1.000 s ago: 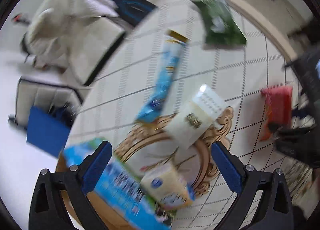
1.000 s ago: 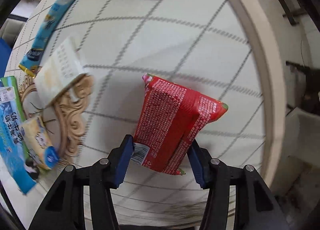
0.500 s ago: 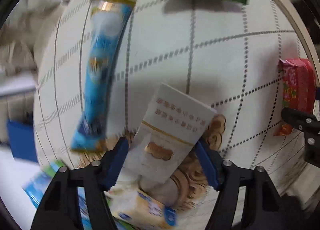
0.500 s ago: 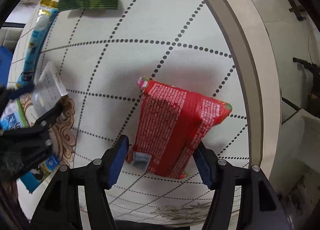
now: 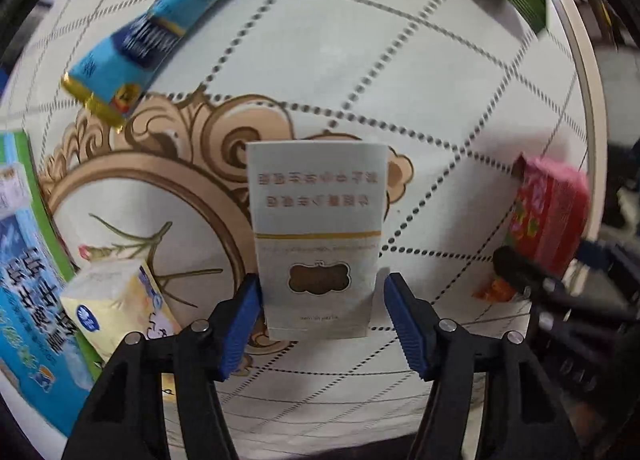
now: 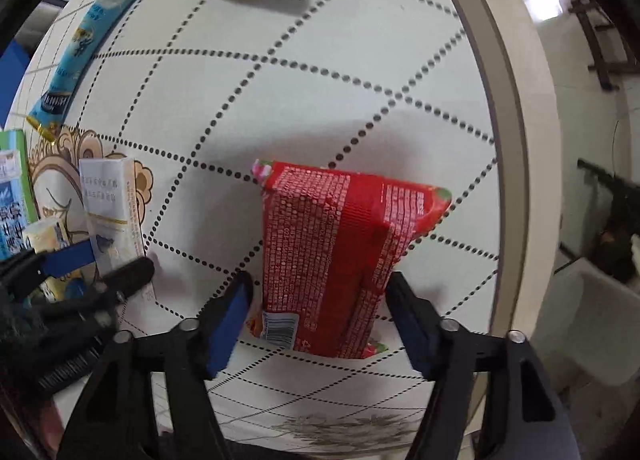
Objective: Organize soft objects
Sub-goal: 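Carry both packs into the box and release them beside the cloth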
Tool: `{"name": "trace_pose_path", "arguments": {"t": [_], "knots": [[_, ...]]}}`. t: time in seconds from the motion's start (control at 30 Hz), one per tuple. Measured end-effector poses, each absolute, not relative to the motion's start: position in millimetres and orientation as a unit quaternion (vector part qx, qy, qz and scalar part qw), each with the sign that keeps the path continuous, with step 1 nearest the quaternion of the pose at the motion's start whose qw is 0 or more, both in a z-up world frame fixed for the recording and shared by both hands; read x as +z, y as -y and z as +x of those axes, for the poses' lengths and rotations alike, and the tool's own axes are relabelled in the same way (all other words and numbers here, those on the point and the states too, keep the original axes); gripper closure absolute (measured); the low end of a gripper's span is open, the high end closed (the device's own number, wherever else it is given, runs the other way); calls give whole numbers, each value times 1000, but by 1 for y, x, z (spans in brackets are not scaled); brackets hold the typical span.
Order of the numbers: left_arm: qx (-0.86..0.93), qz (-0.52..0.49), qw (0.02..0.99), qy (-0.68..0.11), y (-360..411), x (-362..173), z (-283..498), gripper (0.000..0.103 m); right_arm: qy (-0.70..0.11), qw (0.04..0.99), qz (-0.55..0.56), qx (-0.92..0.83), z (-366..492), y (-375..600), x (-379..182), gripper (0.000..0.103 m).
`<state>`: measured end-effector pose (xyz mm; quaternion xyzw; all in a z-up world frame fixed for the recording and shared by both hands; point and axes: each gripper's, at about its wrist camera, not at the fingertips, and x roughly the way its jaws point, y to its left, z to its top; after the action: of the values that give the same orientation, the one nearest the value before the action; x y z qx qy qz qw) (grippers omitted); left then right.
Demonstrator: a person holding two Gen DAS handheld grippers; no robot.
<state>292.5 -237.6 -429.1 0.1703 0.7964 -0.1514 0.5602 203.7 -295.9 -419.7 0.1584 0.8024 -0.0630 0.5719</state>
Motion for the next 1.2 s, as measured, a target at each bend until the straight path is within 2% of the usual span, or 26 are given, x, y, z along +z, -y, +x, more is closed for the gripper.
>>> {"name": "trace_pose_path", "arguments": {"t": [0.07, 0.17, 0.27, 0.47, 0.7, 0.83, 1.03, 1.13, 1.2], "knots": [[-146, 187, 571, -786, 243, -427, 289, 49, -797, 576, 168, -76, 202, 293, -416, 30], [-142, 182, 587, -776, 245, -422, 285, 50, -788, 588, 150, -102, 206, 297, -408, 51], [-130, 169, 607, -766, 234, -407, 287, 51, -783, 596, 151, -101, 211, 309, -401, 56], [-131, 126, 644, -743, 208, -367, 296, 51, -765, 619, 156, -82, 191, 296, -360, 57], [-154, 69, 702, -692, 184, -272, 272, 51, -724, 673, 148, -26, 193, 290, -260, 58], [-155, 37, 731, -663, 134, -216, 258, 51, -699, 702, 136, 16, 199, 283, -208, 58], [-127, 10, 766, -630, 39, -183, 259, 51, -671, 727, 115, 88, 218, 186, -146, 58], [-105, 11, 774, -624, -12, -180, 264, 51, -666, 731, 98, 113, 232, 129, -139, 58], [-89, 9, 774, -627, -46, -182, 270, 51, -668, 727, 94, 126, 249, 90, -155, 58]]}}
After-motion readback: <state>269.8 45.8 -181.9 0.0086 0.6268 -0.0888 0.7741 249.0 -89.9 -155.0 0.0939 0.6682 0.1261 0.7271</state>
